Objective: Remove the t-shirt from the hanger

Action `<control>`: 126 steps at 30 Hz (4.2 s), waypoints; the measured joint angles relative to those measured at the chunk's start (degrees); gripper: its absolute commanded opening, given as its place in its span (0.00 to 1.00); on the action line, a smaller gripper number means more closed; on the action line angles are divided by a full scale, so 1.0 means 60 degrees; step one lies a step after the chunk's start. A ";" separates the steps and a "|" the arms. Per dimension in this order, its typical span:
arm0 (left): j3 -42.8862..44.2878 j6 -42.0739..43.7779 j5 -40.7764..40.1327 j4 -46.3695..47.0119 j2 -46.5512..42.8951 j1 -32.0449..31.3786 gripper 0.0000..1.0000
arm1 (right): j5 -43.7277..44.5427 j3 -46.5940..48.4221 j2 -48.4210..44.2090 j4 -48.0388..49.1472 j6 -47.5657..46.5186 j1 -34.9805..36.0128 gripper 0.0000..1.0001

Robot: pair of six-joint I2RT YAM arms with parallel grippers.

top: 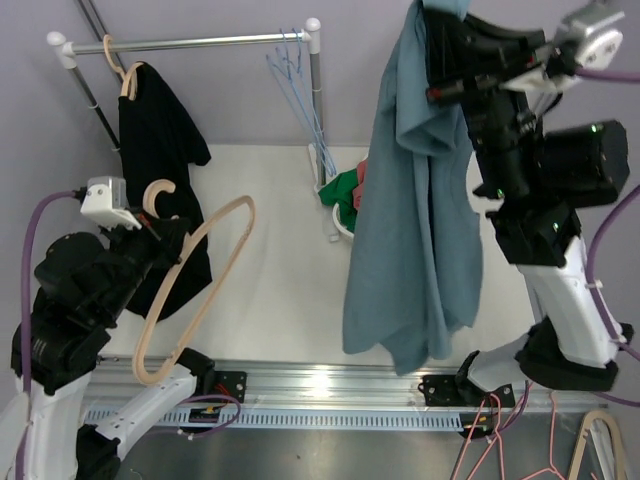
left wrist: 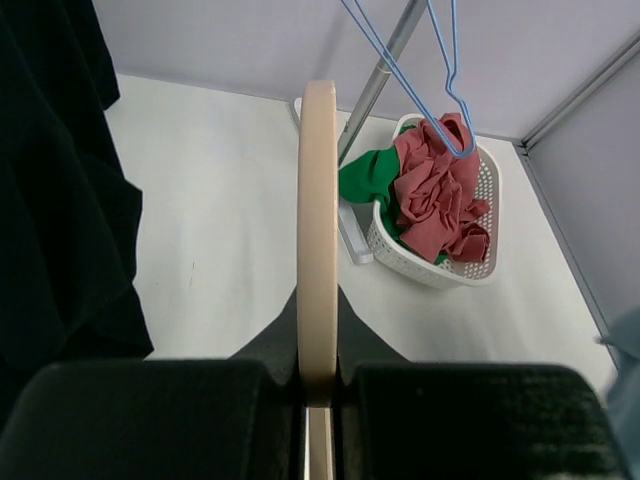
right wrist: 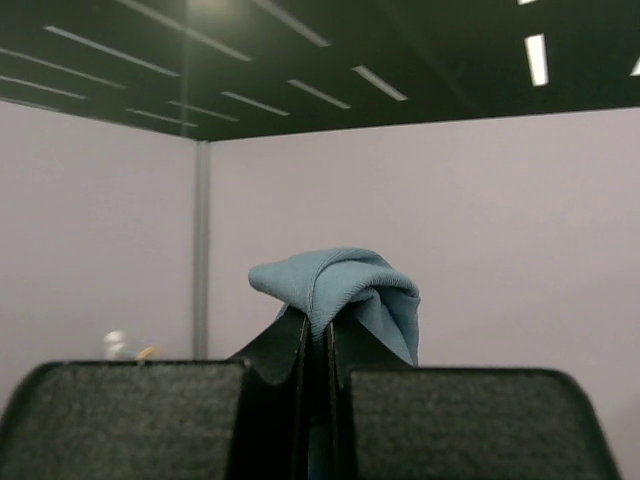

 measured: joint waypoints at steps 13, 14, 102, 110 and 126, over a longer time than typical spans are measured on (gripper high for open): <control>-0.0062 0.0069 0.0026 0.0951 0.1395 0.0047 0.01 | -0.1188 0.3224 0.3362 -0.0867 0.2018 -0.4717 0.00; -0.0066 0.0080 0.0026 0.0994 0.1417 0.0066 0.01 | -0.1253 0.3264 0.3501 -0.0750 0.2280 -0.5082 0.00; 0.7781 0.4127 -0.1785 0.5071 1.1679 0.0448 0.34 | -0.1166 -0.5810 -0.0634 -0.6750 0.6550 -0.6703 0.99; 0.6932 0.4003 -0.1228 0.4692 0.9398 0.0605 0.71 | -0.1588 -0.5825 -0.0630 -0.6754 0.6688 -0.6703 1.00; 0.4947 0.2623 0.0149 0.4120 0.7114 0.4484 0.99 | -0.2393 -0.4914 -0.0419 -0.6987 0.6513 -0.6692 0.99</control>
